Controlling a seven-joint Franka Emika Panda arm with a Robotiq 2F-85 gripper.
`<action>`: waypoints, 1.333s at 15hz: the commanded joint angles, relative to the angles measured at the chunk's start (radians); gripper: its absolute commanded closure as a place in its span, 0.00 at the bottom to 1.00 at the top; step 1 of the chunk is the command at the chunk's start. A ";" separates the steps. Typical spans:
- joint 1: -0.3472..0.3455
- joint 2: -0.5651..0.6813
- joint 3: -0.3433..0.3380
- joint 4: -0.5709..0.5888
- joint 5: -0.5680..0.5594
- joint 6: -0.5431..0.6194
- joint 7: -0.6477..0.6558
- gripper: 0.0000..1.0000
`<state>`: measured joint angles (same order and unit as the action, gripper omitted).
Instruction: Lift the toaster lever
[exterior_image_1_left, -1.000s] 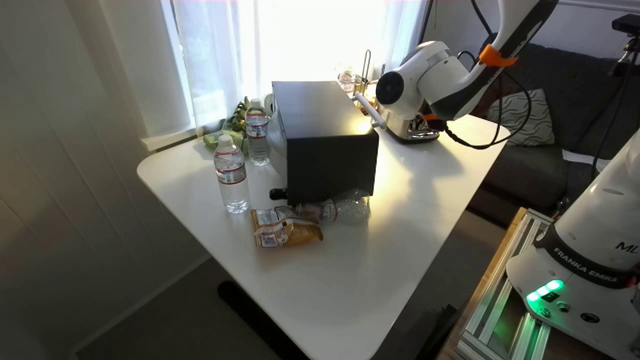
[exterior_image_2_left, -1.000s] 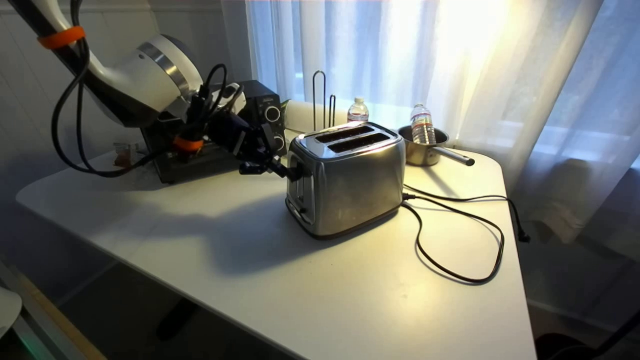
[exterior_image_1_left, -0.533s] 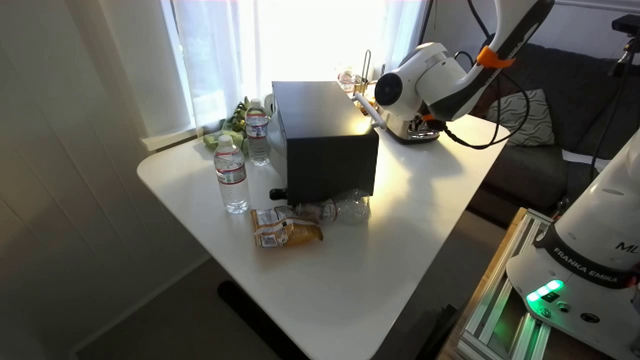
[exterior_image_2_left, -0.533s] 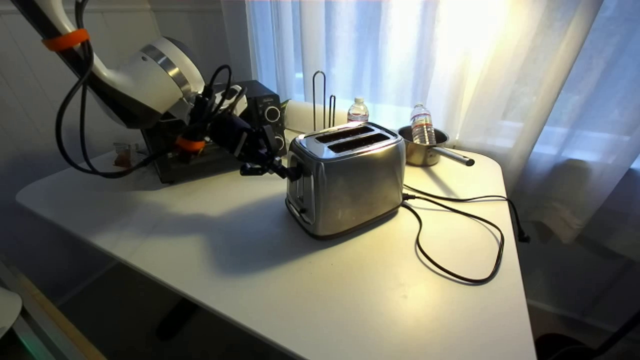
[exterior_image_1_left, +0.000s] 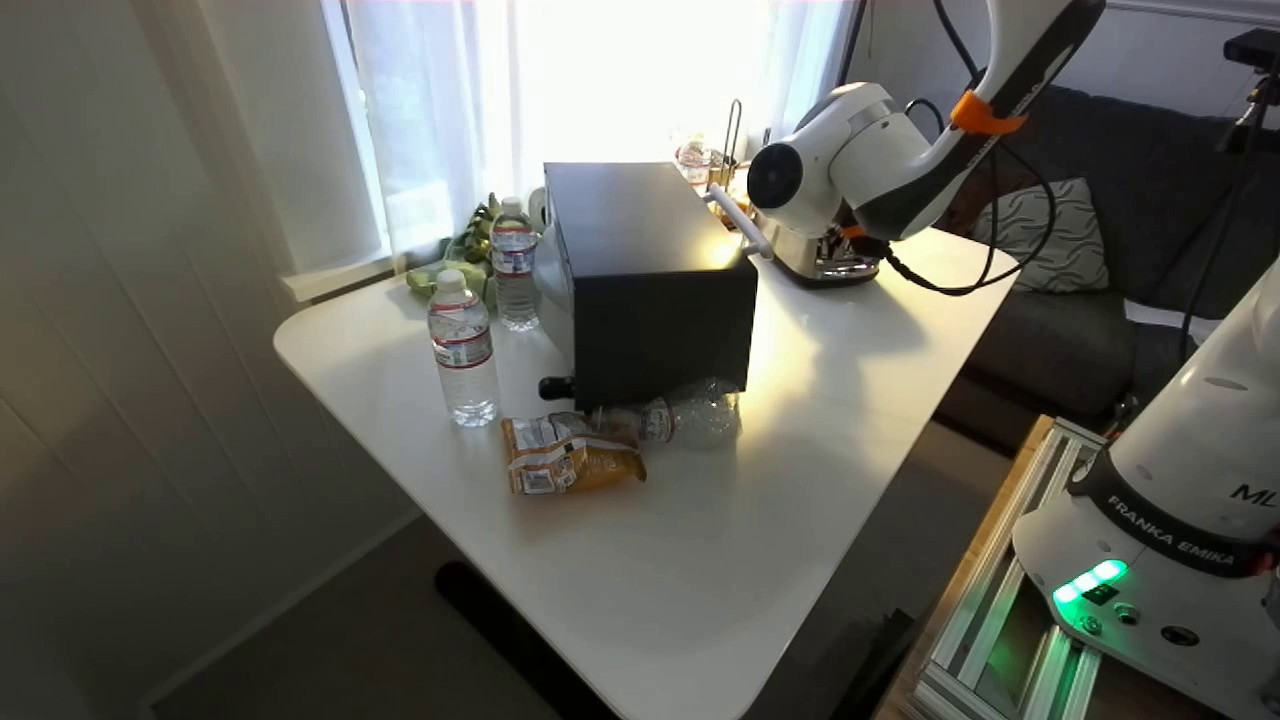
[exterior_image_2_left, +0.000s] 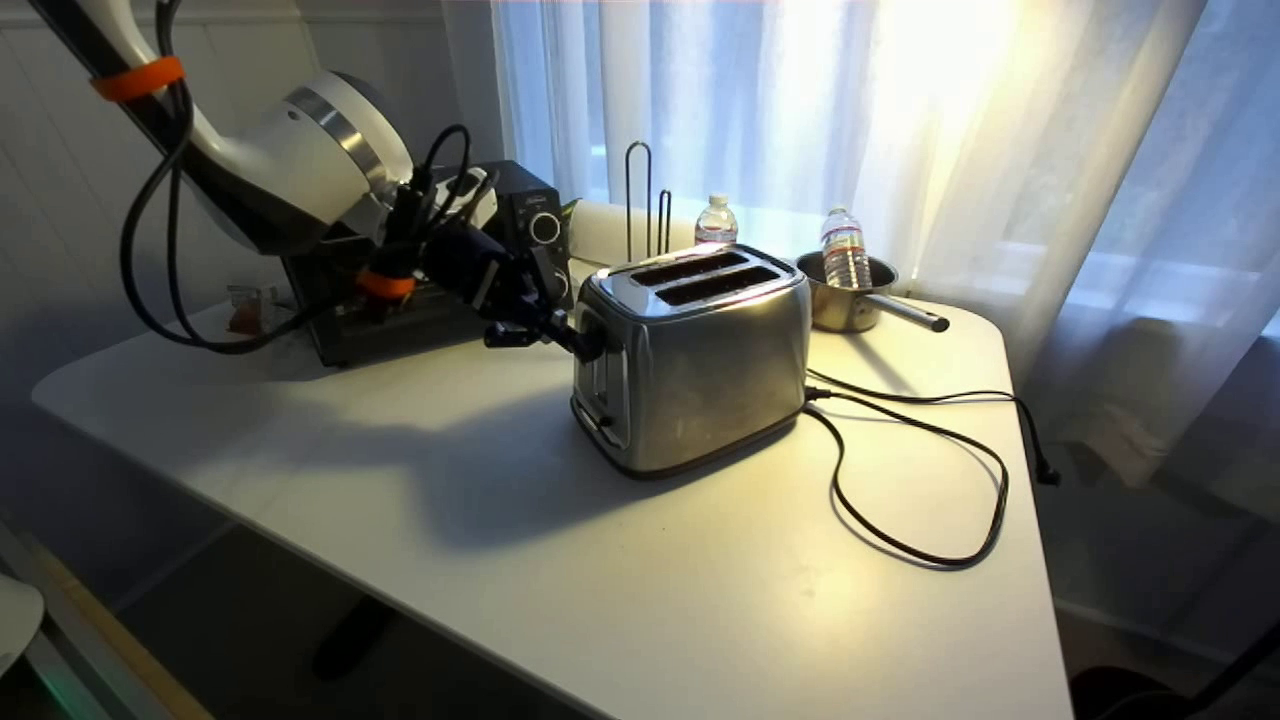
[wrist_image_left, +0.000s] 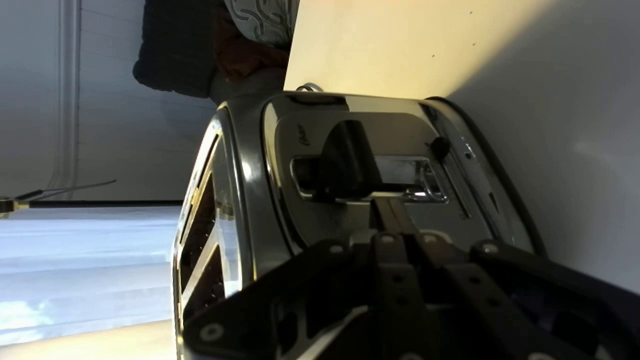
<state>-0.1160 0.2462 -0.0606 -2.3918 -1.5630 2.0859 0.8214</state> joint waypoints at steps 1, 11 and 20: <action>0.003 0.017 -0.001 0.014 -0.015 -0.007 -0.025 1.00; 0.000 0.016 0.001 0.011 0.011 0.005 -0.068 1.00; 0.001 0.022 0.001 0.014 0.007 0.002 -0.065 1.00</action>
<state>-0.1160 0.2577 -0.0602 -2.3917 -1.5560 2.0865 0.7700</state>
